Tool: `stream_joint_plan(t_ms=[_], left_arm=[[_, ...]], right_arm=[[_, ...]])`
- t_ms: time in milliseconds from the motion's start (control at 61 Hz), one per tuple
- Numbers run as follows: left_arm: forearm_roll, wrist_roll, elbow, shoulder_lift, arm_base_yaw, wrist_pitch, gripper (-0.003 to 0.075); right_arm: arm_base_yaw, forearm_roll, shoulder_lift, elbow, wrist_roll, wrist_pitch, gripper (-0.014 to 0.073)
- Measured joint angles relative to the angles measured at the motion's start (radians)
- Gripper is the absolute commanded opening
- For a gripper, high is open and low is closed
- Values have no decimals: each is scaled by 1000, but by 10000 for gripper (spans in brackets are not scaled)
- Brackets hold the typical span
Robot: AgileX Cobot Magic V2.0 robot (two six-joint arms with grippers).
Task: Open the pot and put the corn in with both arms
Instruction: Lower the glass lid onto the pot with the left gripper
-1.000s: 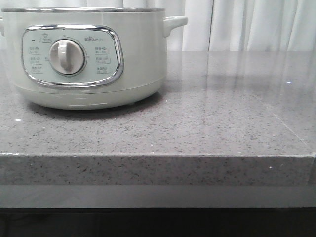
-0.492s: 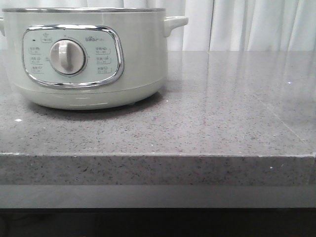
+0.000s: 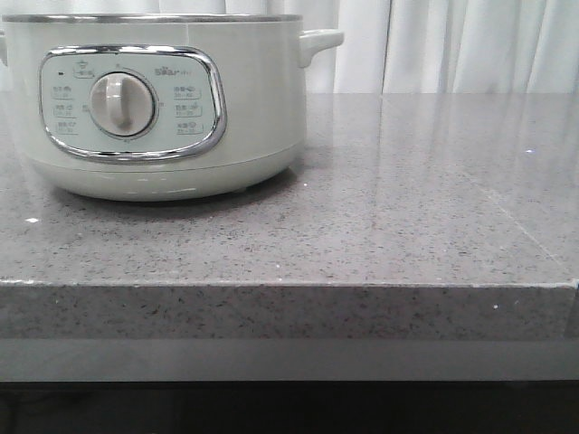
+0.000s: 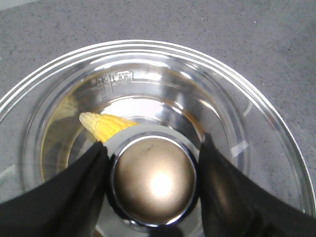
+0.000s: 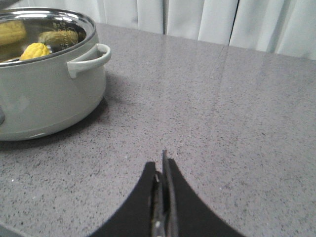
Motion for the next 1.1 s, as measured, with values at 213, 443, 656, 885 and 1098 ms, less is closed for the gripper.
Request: stream_joint_plan(t_ms=[213,443,656,885,1098], left_arm=[[0,0,-112,141,0,2,221],[0,2,-139,210,0,6,221],[0,2,-141,240,0,-7,221],[0,2,-141,249,0,-9,221],[0,2,-141,253,0,-1,221]], right_arm=[[0,0,-176,93,0,-10,-69],[0,0,-201,113,0,-28,-69],[0,0,-203,113,0,-36,-69],[0,0,-203,113,0,-40,-69],[0,0,-203,113,0,-40,-69]])
